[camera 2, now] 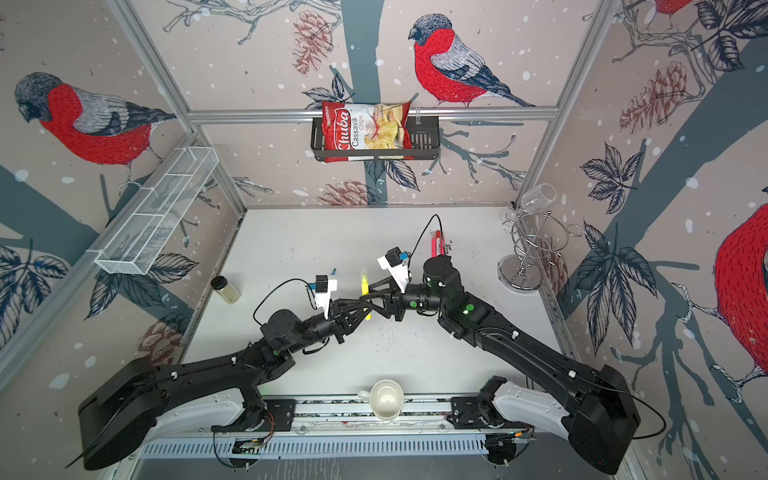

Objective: Insert the pens into the pen caps

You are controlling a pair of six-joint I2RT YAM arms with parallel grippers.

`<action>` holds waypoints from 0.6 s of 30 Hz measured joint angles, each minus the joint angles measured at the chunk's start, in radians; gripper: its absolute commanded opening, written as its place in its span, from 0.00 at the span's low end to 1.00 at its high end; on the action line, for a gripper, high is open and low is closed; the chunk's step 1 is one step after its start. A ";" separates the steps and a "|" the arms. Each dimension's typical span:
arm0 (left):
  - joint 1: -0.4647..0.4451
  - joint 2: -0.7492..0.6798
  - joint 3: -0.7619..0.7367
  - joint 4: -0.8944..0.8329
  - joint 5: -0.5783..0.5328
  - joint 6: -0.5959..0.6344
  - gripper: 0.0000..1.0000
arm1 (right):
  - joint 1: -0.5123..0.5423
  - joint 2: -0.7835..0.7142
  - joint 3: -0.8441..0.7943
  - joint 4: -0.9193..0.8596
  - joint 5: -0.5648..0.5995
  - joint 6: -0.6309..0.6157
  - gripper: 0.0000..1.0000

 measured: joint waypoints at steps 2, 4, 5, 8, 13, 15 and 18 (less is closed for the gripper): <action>0.000 0.000 0.000 0.000 -0.002 0.000 0.00 | 0.000 0.011 0.008 -0.002 0.000 -0.004 0.25; 0.000 0.000 0.000 -0.002 -0.005 0.000 0.00 | 0.001 0.018 0.016 -0.005 0.001 -0.005 0.16; 0.000 0.000 0.000 -0.003 -0.006 0.005 0.00 | 0.001 0.021 0.020 -0.011 0.002 -0.003 0.13; 0.000 -0.002 0.000 -0.005 -0.011 0.008 0.00 | 0.001 0.026 0.030 -0.025 0.002 -0.004 0.10; 0.000 -0.002 0.001 -0.008 -0.014 0.008 0.38 | 0.001 0.029 0.044 -0.047 0.014 -0.005 0.10; 0.000 -0.004 0.003 -0.015 -0.011 0.011 0.50 | -0.002 0.029 0.052 -0.058 0.042 -0.008 0.10; -0.001 -0.020 0.003 -0.049 -0.026 0.011 0.55 | -0.031 0.031 0.072 -0.077 0.093 -0.007 0.10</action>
